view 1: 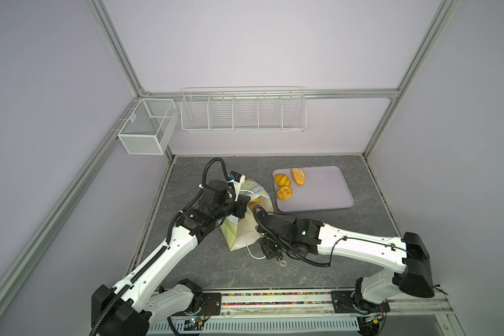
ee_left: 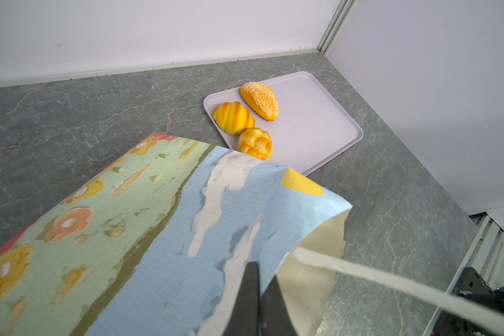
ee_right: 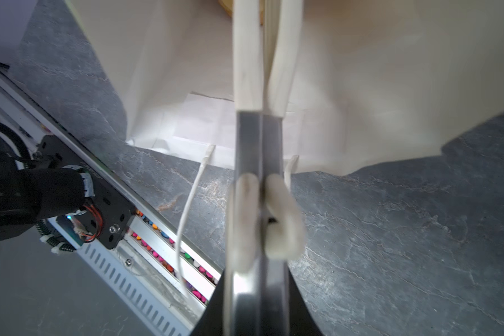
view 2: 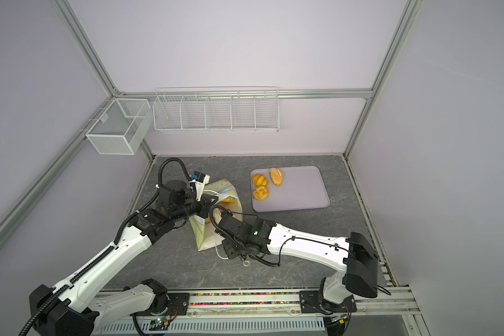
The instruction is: Take the fake bread out of the paper bag
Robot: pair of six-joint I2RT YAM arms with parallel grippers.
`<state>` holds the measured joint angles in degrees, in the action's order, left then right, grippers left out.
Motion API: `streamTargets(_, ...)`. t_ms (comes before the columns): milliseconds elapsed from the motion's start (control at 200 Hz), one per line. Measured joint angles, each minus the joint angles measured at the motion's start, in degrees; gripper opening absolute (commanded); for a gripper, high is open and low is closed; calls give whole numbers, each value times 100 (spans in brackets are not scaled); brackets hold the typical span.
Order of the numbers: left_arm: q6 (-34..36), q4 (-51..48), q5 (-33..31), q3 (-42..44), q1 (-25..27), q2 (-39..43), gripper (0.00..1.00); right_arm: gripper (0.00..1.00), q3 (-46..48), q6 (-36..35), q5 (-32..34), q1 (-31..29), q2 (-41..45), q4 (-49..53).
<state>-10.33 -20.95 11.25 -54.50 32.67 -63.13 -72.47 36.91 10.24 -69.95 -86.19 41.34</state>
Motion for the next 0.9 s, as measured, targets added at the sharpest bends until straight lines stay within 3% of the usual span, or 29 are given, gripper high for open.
streamTargets(435,-142,170,-468,146,363,146,0,18,7,629,-544,31,240,120)
streamTargets(900,-448,518,-448,299,566,492,0,30,-28,1563,-1091,175,-496,-629)
